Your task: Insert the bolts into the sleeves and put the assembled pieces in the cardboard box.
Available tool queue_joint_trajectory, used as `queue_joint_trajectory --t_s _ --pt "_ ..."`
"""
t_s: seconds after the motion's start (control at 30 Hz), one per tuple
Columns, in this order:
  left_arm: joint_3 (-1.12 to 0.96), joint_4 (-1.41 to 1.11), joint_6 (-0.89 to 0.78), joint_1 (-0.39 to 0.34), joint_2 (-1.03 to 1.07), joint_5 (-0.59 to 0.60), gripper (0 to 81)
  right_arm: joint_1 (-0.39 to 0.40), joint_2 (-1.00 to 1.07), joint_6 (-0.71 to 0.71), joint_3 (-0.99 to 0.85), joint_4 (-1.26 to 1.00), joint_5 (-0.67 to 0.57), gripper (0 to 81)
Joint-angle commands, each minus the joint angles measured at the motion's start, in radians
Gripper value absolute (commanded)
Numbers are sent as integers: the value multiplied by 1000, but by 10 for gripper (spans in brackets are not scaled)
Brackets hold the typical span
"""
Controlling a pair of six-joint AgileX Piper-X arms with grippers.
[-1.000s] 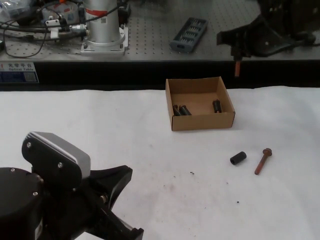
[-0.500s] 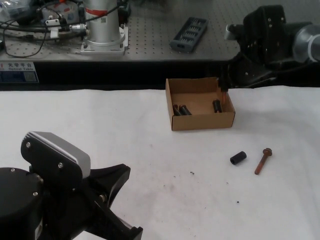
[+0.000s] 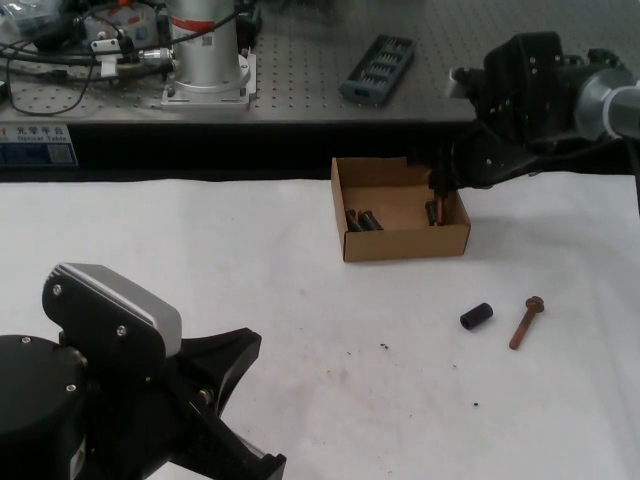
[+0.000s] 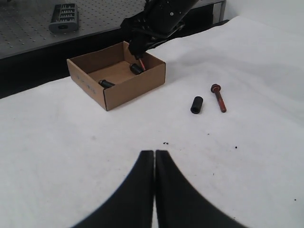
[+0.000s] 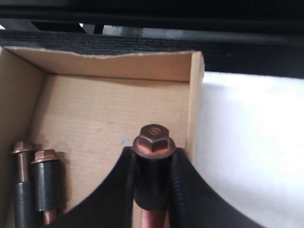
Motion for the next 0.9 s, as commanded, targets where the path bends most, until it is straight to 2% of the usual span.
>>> queue_joint_trajectory --t_s 0.0,0.5,0.6,0.67,0.77,0.8,0.87 --pt "-2 -21 14 -2 0 -12 6 -8 -5 1 -18 0 -10 54" --pt "-2 -21 32 -2 0 -12 6 2 -5 1 -18 39 -24 52" --pt "-2 -21 32 -2 0 -12 6 5 -5 1 -18 39 -42 13" --pt "-2 -21 32 -2 0 -12 6 4 -5 1 -18 37 -63 113" --pt "-2 -21 32 -2 0 -12 6 4 -5 1 -18 37 -90 312" --pt "-2 -21 32 -2 0 -12 6 4 -5 1 -18 37 -92 334" --pt "-2 -21 32 -2 0 -12 6 4 -5 1 -18 37 -92 321"
